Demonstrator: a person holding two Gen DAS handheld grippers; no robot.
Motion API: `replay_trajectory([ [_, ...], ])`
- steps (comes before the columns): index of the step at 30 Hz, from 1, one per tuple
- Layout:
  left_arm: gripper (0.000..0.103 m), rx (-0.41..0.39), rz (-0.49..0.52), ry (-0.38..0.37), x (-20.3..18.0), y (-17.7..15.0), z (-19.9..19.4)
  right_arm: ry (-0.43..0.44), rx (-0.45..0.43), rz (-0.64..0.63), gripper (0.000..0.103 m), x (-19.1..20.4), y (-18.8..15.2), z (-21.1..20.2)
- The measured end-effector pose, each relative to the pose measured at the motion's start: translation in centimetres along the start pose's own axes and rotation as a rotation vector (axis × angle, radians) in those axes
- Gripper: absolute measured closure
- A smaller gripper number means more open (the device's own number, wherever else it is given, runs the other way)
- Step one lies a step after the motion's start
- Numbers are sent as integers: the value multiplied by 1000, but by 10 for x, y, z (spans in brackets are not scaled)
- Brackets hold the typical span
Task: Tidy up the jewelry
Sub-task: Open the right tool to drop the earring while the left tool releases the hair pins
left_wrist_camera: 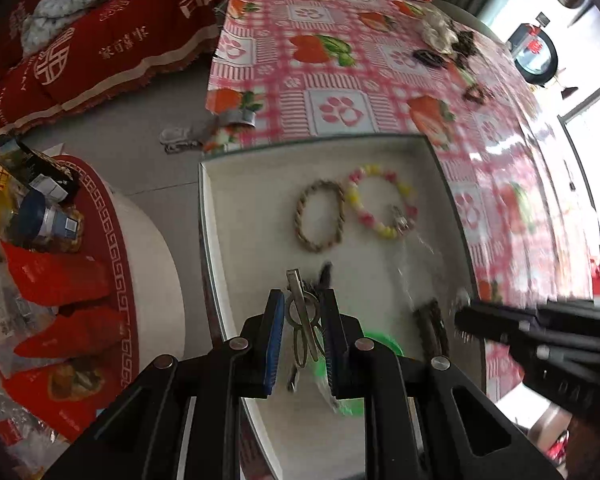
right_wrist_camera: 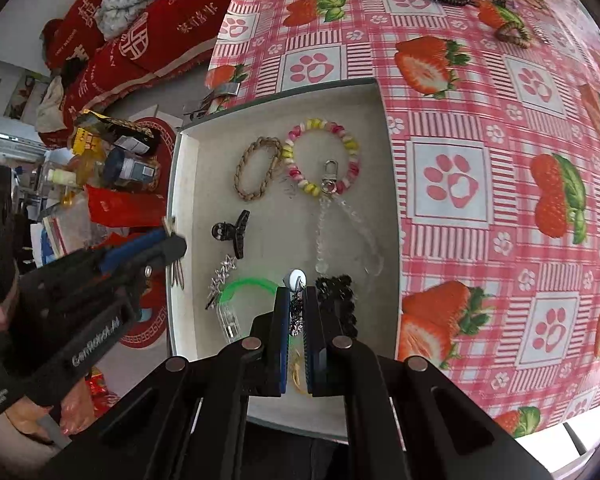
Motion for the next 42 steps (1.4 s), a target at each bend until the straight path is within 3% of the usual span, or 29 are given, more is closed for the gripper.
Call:
replay_trajectory([
  [11, 78, -3, 20, 66, -5, 33, 39, 21, 23, 66, 97, -11, 23, 38],
  [33, 78, 43, 47, 120, -10, 37, 63, -43, 53, 78, 96, -26, 34, 64],
  [36, 78, 41, 44, 123, -9, 37, 60, -43, 59, 70, 89, -24, 33, 63],
  [38, 78, 40, 44, 122, -9, 36, 59, -42, 56, 58, 73, -23, 32, 60],
  [39, 78, 40, 45, 123, -9, 36, 59, -39, 53, 54, 70, -22, 32, 58],
  [42, 78, 42, 44, 123, -9, 36, 57, -32, 44, 46, 68, -16, 30, 53],
])
Point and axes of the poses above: each gripper's, at about its wrist camera, not at the fingertips, and z roughly the way its jaws point, x to its left, y to its top, the point moved 4 cm from there along z, roughly the way its jaws point, and after that the axes turned 15 degrees about y, right-handed, at the moved point
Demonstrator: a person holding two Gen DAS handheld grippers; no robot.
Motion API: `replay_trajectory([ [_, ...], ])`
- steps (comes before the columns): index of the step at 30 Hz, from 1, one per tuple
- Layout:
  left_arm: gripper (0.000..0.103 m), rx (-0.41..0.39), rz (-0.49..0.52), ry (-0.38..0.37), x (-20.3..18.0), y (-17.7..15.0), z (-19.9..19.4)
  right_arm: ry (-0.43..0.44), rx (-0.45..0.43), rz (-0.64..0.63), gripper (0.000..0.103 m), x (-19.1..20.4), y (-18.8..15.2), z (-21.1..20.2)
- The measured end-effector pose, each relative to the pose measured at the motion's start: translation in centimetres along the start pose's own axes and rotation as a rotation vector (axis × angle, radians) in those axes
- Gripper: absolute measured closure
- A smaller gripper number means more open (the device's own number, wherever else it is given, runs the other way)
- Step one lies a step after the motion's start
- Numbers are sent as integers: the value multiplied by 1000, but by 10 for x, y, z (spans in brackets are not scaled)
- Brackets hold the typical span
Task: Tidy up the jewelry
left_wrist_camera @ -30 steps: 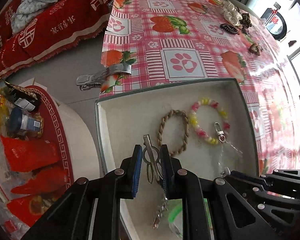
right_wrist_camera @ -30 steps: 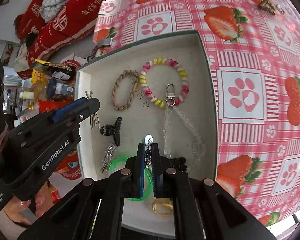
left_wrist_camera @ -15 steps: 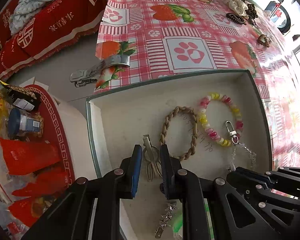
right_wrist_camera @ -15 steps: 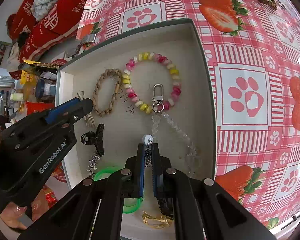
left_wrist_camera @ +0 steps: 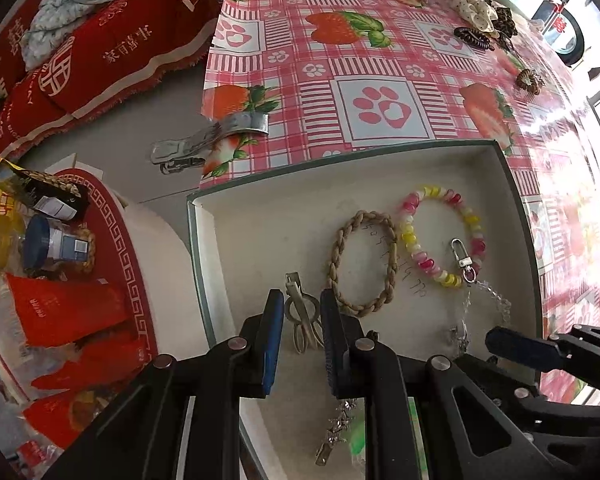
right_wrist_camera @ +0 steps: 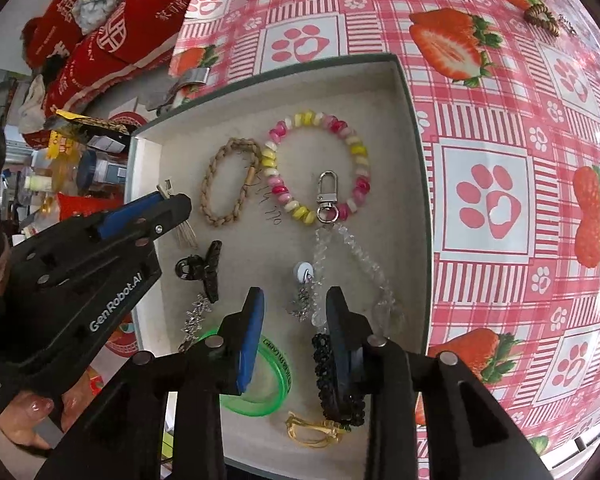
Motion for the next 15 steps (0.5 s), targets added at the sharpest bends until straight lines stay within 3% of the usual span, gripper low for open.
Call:
replay_trajectory([
  [3, 78, -4, 5, -5, 1, -1, -4, 7, -10, -2, 66, 3, -2, -8],
  [6, 77, -12, 16, -10, 1, -2, -10, 17, -24, -4, 58, 4, -4, -18],
  [7, 69, -14, 18, -12, 1, -2, -12, 20, -31, -4, 57, 4, -5, -22],
  [8, 53, -16, 19, -12, 1, -2, -14, 21, -37, -4, 56, 4, -6, -26],
  [9, 17, -25, 13, -5, 2, -2, -17, 20, -44, -3, 55, 4, -7, -30],
  [10, 7, -46, 4, 5, 3, -2, -22, 21, -51, -2, 54, 4, -8, -35],
  [15, 7, -72, 11, -10, 3, 0, -38, 20, -89, 22, 50, -2, -11, -58],
])
Point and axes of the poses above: each gripper's, at about its wrist camera, not at the fingertips, and z roughly the way its jaws point, x to its left, y to its top, the point moved 4 cm from there along z, roughly the way its jaws point, and after that the axes turned 15 degrees about y, right-handed, at the moved point
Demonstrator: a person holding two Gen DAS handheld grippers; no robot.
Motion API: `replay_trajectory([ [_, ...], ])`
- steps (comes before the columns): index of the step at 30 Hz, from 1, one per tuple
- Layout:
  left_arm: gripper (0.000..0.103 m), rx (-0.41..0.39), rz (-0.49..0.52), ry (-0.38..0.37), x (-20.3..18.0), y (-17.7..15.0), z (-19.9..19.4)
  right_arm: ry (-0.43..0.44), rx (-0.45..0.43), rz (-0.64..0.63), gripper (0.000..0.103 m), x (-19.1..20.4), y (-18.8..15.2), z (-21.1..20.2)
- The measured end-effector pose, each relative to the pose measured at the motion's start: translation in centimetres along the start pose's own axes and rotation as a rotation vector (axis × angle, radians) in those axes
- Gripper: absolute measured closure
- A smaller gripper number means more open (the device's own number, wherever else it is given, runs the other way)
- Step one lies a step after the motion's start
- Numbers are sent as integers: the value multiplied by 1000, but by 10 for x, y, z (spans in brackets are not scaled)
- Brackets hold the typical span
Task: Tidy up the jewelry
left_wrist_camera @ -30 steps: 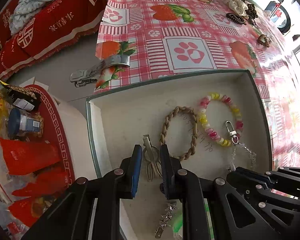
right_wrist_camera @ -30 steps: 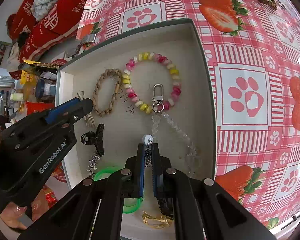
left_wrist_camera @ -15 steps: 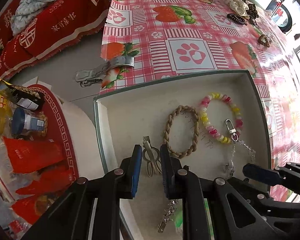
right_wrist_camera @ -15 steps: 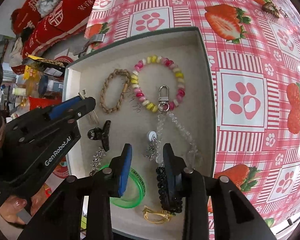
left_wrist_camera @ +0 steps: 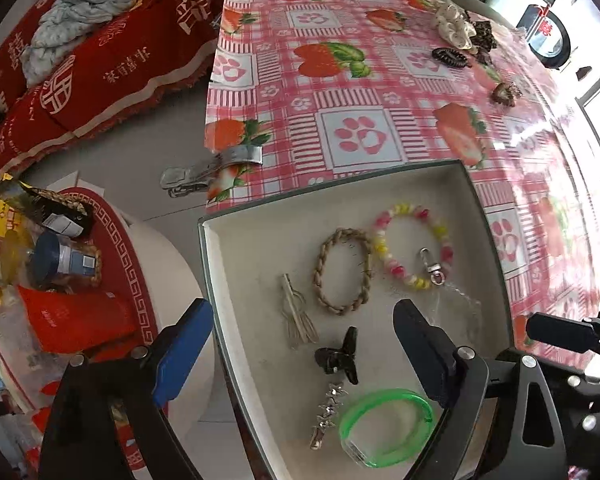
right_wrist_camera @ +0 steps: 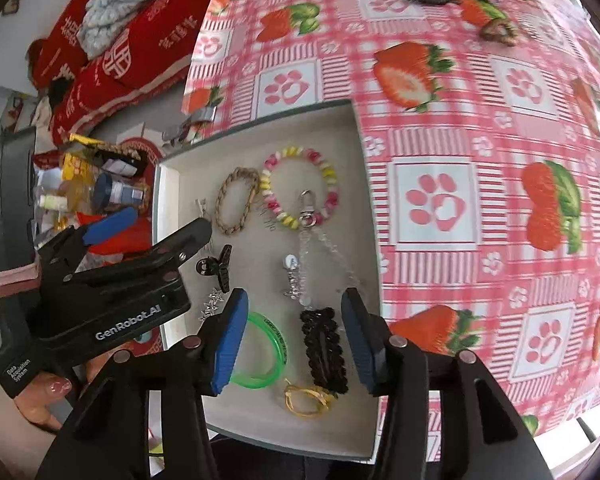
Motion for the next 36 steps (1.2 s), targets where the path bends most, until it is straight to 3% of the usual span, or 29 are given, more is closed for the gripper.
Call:
replay_trajectory([
  [10, 7, -17, 10, -14, 3, -3, -26, -29, -47, 42, 42, -9, -2, -31],
  [12, 6, -16, 10, -15, 5, -5, -31, -31, -52, 45, 39, -8, -3, -36],
  [13, 0, -16, 10, -12, 6, -5, -32, -34, -54, 46, 35, -8, -4, -38],
  [18, 0, -31, 13, -1, 10, -9, -45, -47, -70, 39, 23, -4, -5, -48],
  [22, 0, -57, 8, 17, 15, -14, -57, -84, -79, 17, 19, 4, -6, -54],
  [27, 0, -79, -6, 33, 25, -20, -70, -139, -102, -15, 0, 14, -6, -63],
  [36, 0, -96, -15, 44, 39, -30, -81, -236, -196, -70, 0, 38, -9, -82],
])
Point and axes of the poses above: each gripper's, at about its wrist camera, not at the fingertips, and z roughly the way its jaws point, x to its left, y to its top, the point moved 4 cm from there along z, roughly the way its jaws point, and after that the axes turned 15 degrees about y, right-handed, at the moved point
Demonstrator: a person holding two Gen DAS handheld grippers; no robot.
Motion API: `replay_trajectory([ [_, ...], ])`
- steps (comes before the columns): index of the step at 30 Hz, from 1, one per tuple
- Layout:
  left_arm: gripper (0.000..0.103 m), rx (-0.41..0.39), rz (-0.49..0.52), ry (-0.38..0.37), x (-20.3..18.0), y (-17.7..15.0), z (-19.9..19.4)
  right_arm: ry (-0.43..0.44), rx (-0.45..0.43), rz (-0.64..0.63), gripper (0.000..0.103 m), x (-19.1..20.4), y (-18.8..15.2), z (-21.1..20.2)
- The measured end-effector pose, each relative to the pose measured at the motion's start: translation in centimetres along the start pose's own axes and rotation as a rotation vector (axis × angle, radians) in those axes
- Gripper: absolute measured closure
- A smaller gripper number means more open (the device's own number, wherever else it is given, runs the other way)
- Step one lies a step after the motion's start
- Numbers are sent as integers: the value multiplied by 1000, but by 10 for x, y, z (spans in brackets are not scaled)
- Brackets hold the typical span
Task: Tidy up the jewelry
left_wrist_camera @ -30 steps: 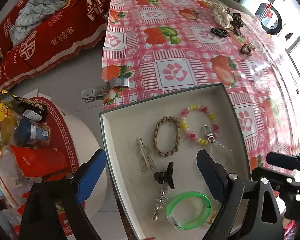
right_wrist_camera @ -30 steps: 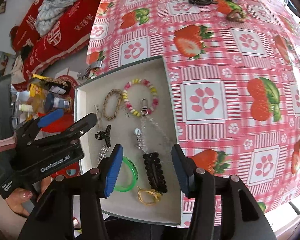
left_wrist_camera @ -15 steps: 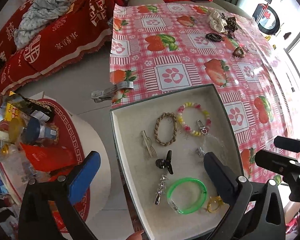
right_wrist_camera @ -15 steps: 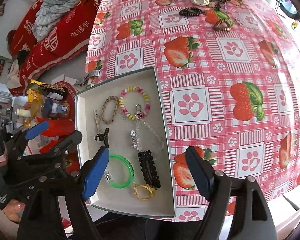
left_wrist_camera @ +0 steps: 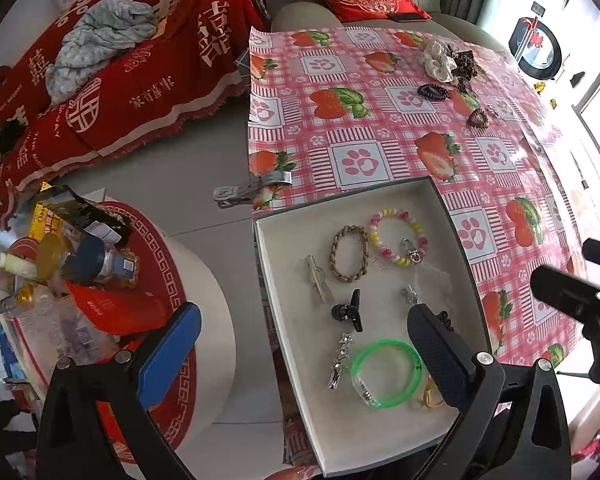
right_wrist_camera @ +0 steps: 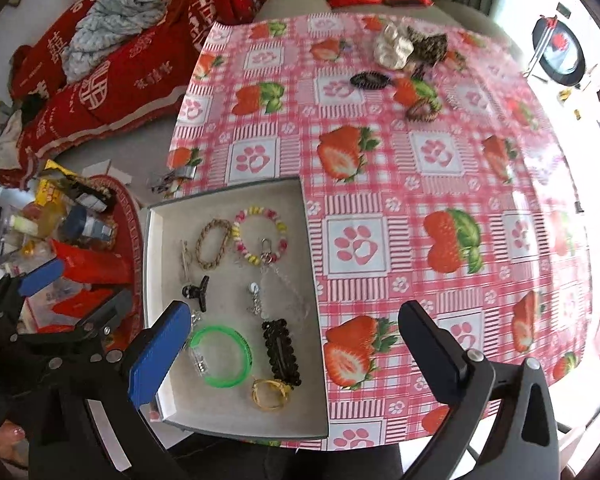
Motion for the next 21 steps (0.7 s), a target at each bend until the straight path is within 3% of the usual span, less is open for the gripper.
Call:
replay_trajectory([
  [7, 0, -11, -8, -1, 11, -5, -14, -42, -22, -18, 0, 10, 1, -14],
  [21, 0, -2, -116, 53, 30, -15, -45, -35, 9, -158, 0, 28, 4, -35],
])
Point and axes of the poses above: each gripper's, at about its wrist camera, not at the fingertips, and z roughly the way its jaws point, x to its left, y to its top, the point moved 4 cm from there along z, roughly the way its jaws point, and after that the axes turned 15 degrees about y, right-handed, at the moved point
